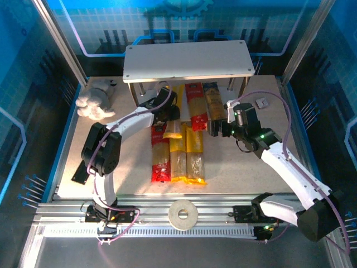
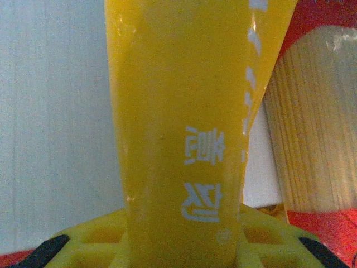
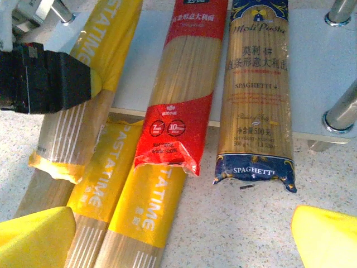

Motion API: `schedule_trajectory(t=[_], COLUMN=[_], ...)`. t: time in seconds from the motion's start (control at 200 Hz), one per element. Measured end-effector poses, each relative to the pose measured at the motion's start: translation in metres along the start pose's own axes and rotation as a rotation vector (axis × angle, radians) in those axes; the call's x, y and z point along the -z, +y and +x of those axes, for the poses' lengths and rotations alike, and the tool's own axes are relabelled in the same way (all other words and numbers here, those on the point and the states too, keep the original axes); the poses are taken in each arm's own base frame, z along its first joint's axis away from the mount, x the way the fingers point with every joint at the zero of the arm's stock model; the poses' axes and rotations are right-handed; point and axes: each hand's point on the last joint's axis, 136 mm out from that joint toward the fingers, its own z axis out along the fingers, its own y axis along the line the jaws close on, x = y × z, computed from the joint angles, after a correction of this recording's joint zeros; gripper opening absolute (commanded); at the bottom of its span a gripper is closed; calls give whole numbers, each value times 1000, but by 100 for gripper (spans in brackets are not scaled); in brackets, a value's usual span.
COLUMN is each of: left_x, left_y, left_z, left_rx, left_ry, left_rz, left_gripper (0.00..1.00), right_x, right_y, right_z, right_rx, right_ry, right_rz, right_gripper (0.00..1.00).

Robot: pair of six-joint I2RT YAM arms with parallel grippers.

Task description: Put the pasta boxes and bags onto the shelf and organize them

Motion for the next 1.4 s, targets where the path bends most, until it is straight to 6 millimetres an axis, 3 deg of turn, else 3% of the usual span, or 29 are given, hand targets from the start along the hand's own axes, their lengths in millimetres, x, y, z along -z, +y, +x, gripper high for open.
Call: schedule_trajectory(t=[0.235,0.435,0.495,0.545,0.605,0.765,0.9,1.051,1.196,1.401], left_x=[-17,-25,-26,-27,-28,-23,-23,-22,-3,55], left_y=[-4,-8,-8,-7,-8,-15,-15,-15,-18,-23], left_z=[-15,-20,-21,-23,-24,-42,-45,-42,-19,26], left_rx=[11,14,13,19,16,40,45,30,-32,-122], left_ry=[-24,-26,-27,-32,-37,-96,-107,-120,-107,-95], left_rz=[-10,-10,-12,-17,-19,2,1,-3,-4,34], left_gripper=[28,37,43,59,69,72,76,89,95,95], right_x=[-1,-3,-3,-2,-1,3,7,8,7,6], right_y=[-7,-12,-14,-15,-17,-20,-22,-22,-23,-21], right_z=[3,8,10,11,10,9,6,7,9,11], right_rx=[-8,-15,-17,-21,-25,-28,-33,-34,-34,-35], right_ry=[8,19,23,24,20,7,-7,-3,0,7], right_rz=[15,25,29,30,33,35,38,39,39,30], right_gripper=[100,100,100,100,100,100,100,100,100,100])
